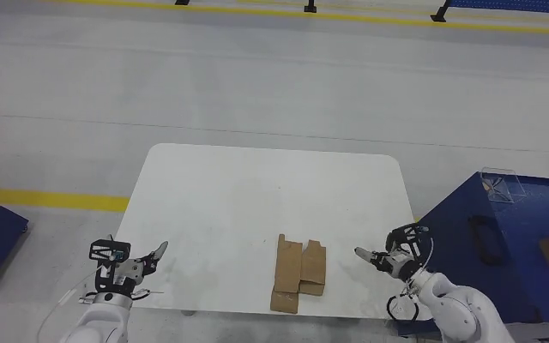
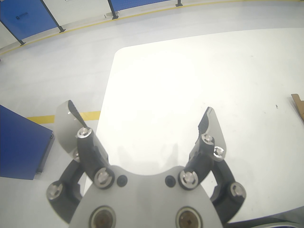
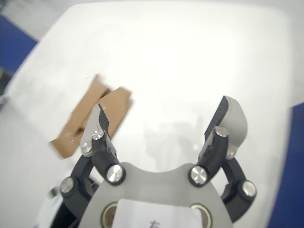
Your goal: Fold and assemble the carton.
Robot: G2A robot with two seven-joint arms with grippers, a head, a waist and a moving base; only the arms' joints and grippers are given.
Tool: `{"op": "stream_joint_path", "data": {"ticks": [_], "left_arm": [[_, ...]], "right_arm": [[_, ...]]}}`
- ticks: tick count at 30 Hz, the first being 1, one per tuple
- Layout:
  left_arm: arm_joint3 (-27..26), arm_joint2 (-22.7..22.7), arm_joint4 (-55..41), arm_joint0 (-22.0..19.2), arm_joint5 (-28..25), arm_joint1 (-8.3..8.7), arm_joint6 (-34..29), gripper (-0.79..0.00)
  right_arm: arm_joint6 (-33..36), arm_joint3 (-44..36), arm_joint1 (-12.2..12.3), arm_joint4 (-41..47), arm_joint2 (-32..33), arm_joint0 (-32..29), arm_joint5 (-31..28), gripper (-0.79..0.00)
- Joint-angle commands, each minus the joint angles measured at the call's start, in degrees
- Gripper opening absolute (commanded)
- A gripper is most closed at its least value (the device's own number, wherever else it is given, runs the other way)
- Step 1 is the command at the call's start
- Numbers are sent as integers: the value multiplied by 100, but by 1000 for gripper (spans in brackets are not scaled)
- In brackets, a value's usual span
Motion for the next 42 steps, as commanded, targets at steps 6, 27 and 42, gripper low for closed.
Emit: {"op": "stream_joint_path", "data": {"ticks": [6, 27, 42], "left_arm": [[0, 0, 0, 0, 0, 0, 0, 0], [-66, 562, -5381, -83, -2830, -28, -2288, 0], [740, 972, -9491, -843, -3093, -22, -4200, 0]], "right_arm": [[4317, 2381, 119, 4476, -728, 1956, 947, 0], [3929, 3215, 103, 4518, -1293, 2364, 1354, 0], [3781, 3787, -16, 4584, -1949, 2723, 1664, 0]]}}
